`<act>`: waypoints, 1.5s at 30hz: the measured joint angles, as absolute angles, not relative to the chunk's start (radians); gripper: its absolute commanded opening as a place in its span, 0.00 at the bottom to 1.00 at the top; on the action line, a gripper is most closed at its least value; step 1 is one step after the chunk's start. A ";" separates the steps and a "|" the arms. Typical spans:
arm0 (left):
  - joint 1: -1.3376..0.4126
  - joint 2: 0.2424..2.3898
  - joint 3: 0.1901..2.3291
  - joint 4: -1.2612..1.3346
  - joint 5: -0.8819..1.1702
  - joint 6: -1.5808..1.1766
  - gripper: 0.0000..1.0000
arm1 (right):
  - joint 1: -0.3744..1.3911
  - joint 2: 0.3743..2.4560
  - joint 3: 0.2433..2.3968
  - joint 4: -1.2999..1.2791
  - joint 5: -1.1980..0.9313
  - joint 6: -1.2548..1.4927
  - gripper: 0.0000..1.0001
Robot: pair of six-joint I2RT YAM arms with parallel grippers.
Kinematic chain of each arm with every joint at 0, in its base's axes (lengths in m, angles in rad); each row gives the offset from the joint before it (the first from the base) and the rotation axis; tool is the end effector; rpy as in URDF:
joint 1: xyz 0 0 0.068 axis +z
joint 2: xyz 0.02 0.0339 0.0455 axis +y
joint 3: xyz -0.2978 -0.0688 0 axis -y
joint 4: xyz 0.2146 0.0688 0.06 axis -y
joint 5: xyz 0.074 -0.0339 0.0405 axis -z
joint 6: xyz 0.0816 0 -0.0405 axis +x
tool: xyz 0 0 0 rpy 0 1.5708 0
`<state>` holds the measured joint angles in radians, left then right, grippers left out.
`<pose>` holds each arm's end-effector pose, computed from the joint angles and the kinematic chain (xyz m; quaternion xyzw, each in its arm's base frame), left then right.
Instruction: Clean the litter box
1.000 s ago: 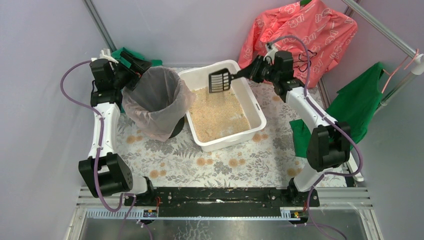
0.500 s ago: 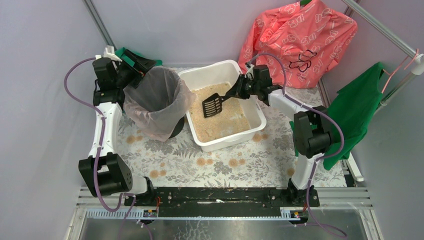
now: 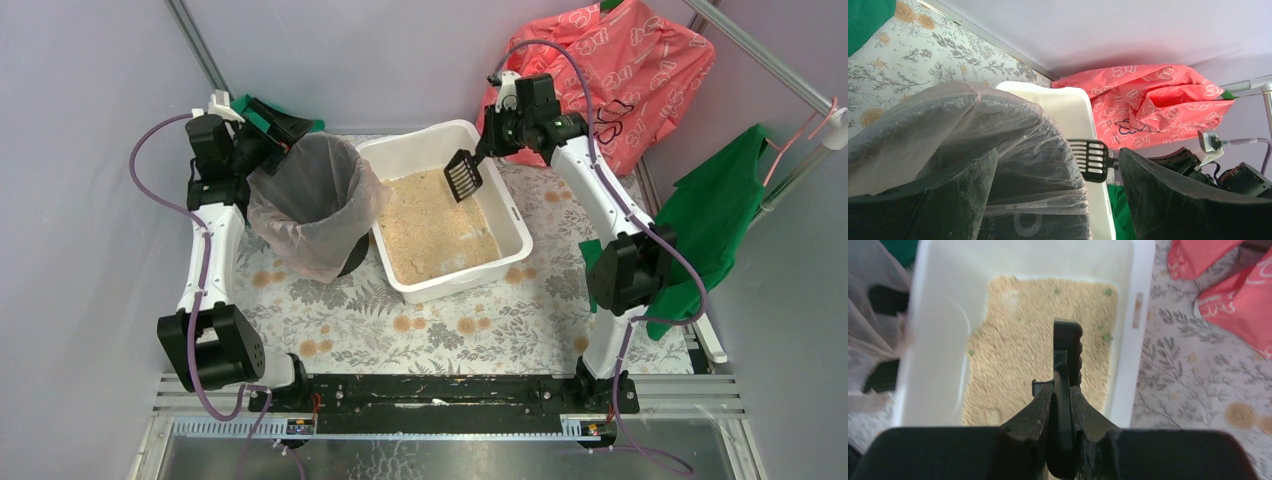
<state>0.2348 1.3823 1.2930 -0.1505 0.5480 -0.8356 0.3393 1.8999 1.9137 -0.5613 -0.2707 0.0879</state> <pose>0.3239 0.0338 0.4125 -0.2425 0.7366 -0.3792 0.5048 0.4268 0.1738 0.3788 -0.1739 0.8489 0.2178 0.4492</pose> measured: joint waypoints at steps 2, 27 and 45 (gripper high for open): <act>0.234 1.387 1.292 -0.150 0.551 -0.836 0.99 | 0.339 1.888 1.904 -0.599 -0.268 0.029 0.00; 0.230 1.403 1.275 -0.131 0.566 -0.836 0.99 | 0.399 1.871 1.645 -0.569 -0.310 0.096 0.98; 0.205 1.408 1.276 -0.140 0.529 -0.835 0.99 | 0.353 1.877 1.825 -0.494 -0.106 0.140 1.00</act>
